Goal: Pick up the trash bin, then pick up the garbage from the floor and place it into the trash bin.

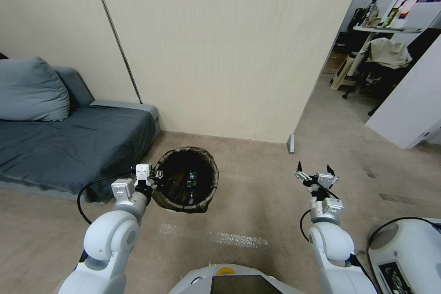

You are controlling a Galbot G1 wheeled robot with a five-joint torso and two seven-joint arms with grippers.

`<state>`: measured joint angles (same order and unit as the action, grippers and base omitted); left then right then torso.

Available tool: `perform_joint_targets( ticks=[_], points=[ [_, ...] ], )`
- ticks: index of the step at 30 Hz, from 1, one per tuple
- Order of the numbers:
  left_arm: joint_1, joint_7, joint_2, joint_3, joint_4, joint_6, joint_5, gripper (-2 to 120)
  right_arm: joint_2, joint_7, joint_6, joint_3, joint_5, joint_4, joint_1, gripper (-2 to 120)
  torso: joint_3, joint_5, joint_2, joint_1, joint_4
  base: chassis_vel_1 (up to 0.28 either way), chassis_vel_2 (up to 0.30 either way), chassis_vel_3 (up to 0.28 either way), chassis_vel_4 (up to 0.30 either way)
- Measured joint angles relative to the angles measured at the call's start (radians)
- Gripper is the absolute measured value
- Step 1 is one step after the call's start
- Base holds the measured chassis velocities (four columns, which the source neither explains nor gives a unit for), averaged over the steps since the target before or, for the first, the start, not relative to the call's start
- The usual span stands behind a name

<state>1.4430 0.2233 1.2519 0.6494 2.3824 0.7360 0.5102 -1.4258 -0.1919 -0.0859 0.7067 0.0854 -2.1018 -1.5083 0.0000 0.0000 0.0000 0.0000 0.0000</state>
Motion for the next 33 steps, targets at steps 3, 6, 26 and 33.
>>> perform_joint_targets(
  ticks=[3, 6, 26, 33],
  points=[
    [-0.001, 0.005, 0.0, 0.007, 0.0, 0.0, 0.003, 5, 0.0, 0.001, 0.003, -0.002, 0.0, 0.001, -0.004, 100, 0.0, 0.0, 0.0, 0.0, -0.0001, 0.0, 0.0, 0.0, 0.0],
    [0.001, 0.006, 0.0, 0.013, 0.0, 0.0, 0.006, 5, -0.004, 0.001, 0.008, -0.005, -0.003, 0.005, -0.008, 100, 0.0, 0.0, 0.0, 0.0, 0.0, 0.0, 0.0, 0.0, 0.0],
    [0.001, 0.012, 0.003, 0.017, 0.005, 0.0, 0.021, 5, -0.01, 0.003, 0.014, -0.011, -0.011, 0.014, -0.005, 100, 0.0, 0.0, 0.0, 0.0, -0.0001, 0.009, 0.007, 0.011, 0.009],
    [0.007, 0.013, 0.001, 0.017, 0.009, 0.0, 0.023, 5, -0.01, 0.003, 0.014, -0.015, -0.012, 0.017, -0.006, 100, 0.0, 0.0, 0.0, 0.0, 0.0001, 0.066, 0.053, 0.06, 0.061]
  ],
)
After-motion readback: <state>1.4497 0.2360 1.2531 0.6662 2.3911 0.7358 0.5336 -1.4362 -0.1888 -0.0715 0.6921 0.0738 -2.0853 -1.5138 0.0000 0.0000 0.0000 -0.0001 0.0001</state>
